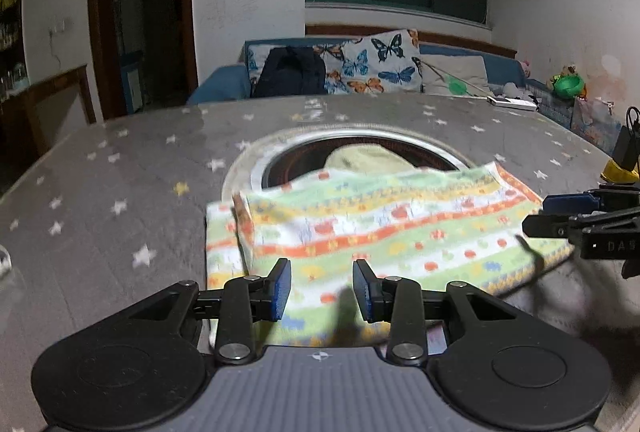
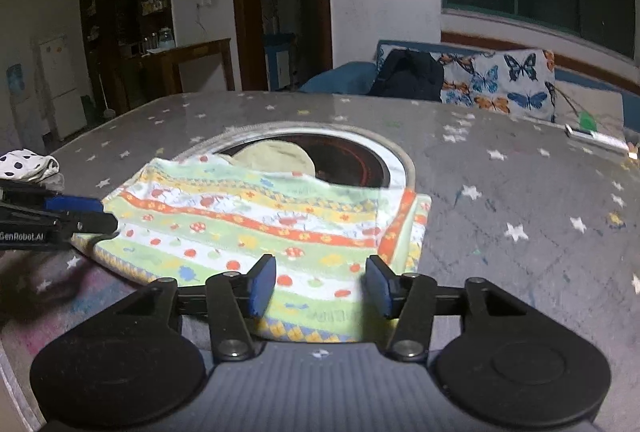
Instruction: Fold clothes
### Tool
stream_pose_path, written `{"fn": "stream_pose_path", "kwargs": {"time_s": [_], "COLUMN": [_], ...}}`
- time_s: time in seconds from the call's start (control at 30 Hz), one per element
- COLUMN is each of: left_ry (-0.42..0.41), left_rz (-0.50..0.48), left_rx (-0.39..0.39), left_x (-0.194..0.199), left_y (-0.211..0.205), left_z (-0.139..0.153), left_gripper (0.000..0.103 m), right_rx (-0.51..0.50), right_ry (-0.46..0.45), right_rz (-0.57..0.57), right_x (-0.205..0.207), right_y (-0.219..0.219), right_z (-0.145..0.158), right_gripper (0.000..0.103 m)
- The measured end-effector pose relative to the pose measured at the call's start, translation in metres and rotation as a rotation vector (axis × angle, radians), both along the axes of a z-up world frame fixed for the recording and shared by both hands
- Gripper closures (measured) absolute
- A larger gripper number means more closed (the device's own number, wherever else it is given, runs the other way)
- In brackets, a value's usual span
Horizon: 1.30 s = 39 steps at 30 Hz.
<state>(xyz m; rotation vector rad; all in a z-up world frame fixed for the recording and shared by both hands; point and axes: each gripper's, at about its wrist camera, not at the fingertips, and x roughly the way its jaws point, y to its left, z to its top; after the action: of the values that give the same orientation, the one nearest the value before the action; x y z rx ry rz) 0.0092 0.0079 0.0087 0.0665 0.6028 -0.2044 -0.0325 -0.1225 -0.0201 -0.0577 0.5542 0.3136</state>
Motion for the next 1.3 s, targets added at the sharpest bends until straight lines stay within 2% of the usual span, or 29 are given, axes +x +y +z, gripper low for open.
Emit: {"fn": "stream_pose_path", "kwargs": {"time_s": [0.23, 0.53, 0.67, 0.87, 1.03, 1.3], "left_ry": [0.07, 0.025, 0.048, 0.091, 0.079, 0.09], "left_rz": [0.042, 0.049, 0.045, 0.097, 0.103, 0.132], "left_rx": [-0.022, -0.052, -0.078, -0.059, -0.077, -0.042], "left_x": [0.027, 0.053, 0.074, 0.089, 0.089, 0.099], "left_y": [0.013, 0.012, 0.011, 0.02, 0.023, 0.023], "left_z": [-0.01, 0.01, 0.005, -0.009, -0.004, -0.01], "left_gripper": [0.067, 0.066, 0.066, 0.067, 0.067, 0.067], "right_rx": [-0.001, 0.008, 0.029, 0.013, 0.02, 0.011], "right_ry": [0.032, 0.025, 0.031, 0.085, 0.072, 0.076], "right_rz": [-0.016, -0.026, -0.002, -0.042, -0.049, -0.048], "right_x": [0.016, 0.031, 0.054, 0.087, 0.087, 0.101], "right_y": [0.001, -0.002, 0.004, -0.001, -0.006, 0.0], "right_z": [-0.005, 0.006, 0.008, -0.006, -0.006, -0.01], "right_gripper": [0.051, 0.051, 0.051, 0.051, 0.052, 0.052]}}
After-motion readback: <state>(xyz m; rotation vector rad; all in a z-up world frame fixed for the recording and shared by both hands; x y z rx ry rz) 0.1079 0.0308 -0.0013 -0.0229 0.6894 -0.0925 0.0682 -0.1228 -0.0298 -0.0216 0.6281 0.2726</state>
